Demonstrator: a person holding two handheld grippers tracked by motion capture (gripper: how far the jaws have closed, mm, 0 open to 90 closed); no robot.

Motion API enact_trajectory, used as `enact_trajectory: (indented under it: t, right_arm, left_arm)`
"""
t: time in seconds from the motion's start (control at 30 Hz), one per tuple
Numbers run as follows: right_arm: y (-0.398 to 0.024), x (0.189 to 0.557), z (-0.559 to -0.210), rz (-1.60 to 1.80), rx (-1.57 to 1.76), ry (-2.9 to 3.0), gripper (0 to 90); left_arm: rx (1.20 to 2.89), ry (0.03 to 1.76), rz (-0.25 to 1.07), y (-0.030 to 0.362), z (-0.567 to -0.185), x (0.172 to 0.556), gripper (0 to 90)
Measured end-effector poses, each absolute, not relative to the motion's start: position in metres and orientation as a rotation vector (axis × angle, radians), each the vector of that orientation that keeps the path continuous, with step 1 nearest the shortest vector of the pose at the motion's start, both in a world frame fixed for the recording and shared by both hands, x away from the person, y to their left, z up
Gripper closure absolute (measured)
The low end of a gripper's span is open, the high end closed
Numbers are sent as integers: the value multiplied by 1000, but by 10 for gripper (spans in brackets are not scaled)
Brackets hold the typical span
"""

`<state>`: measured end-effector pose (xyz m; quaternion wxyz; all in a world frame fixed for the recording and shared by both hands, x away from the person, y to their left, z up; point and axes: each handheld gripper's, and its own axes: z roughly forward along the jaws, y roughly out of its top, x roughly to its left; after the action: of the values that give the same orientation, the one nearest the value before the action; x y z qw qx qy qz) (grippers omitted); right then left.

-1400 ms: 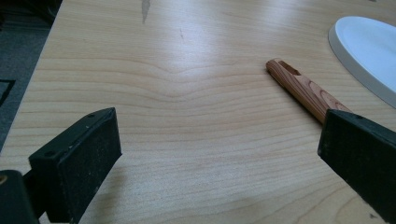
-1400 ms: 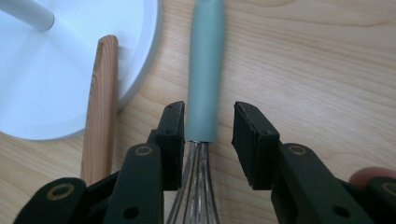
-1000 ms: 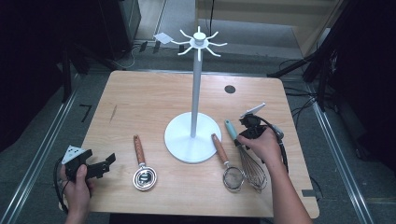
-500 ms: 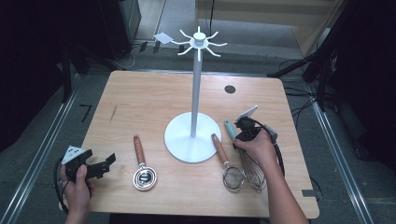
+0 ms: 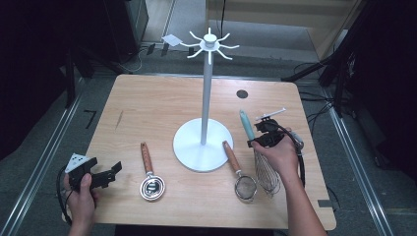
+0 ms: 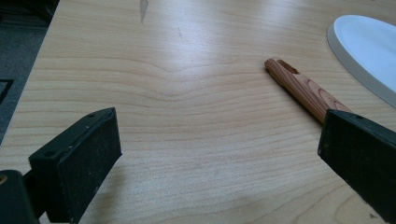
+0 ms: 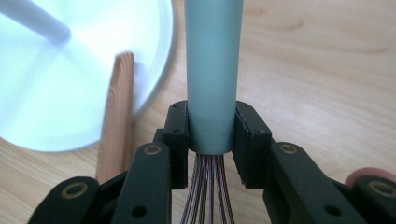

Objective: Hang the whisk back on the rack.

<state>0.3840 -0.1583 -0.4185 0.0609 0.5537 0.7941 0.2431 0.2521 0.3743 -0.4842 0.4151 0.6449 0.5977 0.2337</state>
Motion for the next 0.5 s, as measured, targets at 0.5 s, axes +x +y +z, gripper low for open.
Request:
enact_trajectory:
  t: [0.5]
  right_arm:
    - [-168, 358, -376, 1132, 1441, 2163, 709]
  left_arm:
    - [1621, 1501, 588, 374, -484, 252, 0]
